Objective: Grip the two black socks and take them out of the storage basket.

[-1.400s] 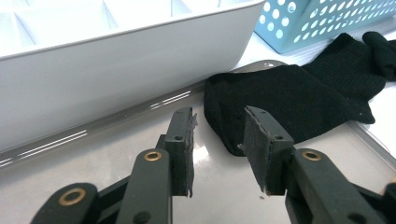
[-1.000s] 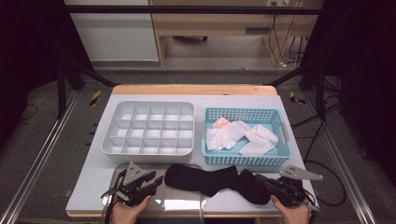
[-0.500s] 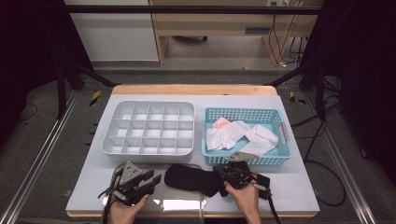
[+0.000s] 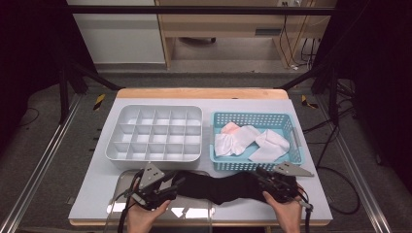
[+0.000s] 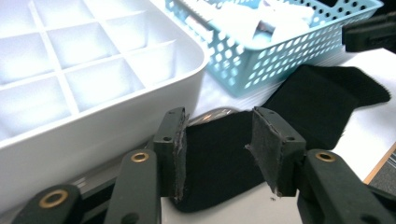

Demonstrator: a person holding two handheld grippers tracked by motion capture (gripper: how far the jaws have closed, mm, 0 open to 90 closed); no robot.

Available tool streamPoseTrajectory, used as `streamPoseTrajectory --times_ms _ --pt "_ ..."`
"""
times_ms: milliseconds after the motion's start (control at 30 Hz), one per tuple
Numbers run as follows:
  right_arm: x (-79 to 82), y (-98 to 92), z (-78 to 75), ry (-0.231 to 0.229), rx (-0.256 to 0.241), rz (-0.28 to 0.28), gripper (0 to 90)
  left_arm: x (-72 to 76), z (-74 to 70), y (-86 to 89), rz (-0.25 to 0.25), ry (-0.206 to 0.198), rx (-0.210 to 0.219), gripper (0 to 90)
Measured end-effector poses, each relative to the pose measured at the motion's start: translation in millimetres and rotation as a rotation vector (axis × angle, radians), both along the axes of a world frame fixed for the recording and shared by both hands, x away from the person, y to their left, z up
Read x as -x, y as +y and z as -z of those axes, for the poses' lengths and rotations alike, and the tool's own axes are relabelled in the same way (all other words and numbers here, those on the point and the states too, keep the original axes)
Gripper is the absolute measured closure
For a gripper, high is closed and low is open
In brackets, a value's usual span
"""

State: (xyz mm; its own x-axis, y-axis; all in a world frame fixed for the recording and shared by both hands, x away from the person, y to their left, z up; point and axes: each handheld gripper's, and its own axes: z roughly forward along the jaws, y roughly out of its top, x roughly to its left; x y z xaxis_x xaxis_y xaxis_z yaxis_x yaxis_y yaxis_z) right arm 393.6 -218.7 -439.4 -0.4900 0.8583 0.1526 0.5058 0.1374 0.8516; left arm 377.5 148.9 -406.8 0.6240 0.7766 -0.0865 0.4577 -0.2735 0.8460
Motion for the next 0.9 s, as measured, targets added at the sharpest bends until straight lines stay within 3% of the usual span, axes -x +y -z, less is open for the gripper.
streamPoseTrajectory --times_ms 100,233,333,633,767,900 --pt "4.4 -18.4 11.5 0.026 0.014 0.068 68.2 -3.1 0.1 -16.2 0.022 0.010 -0.023 52.5" --pt "8.0 -31.3 24.8 0.060 0.055 0.105 67.0 -7.8 7.0 -38.4 0.042 0.036 -0.050 52.4" --pt "9.4 -38.6 29.6 0.076 0.049 0.129 65.4 -9.1 14.7 -55.9 0.067 0.054 -0.076 52.2" --pt "11.6 -46.5 41.8 0.128 0.078 0.132 61.1 -11.3 42.9 -96.1 0.100 0.135 -0.128 56.5" --pt "12.0 -44.5 41.9 0.125 0.109 0.126 69.4 -13.5 55.3 -102.1 0.058 0.162 -0.165 68.8" --pt "13.9 -40.5 41.1 0.136 0.137 0.102 89.5 -12.3 55.2 -98.9 0.052 0.134 -0.164 84.5"
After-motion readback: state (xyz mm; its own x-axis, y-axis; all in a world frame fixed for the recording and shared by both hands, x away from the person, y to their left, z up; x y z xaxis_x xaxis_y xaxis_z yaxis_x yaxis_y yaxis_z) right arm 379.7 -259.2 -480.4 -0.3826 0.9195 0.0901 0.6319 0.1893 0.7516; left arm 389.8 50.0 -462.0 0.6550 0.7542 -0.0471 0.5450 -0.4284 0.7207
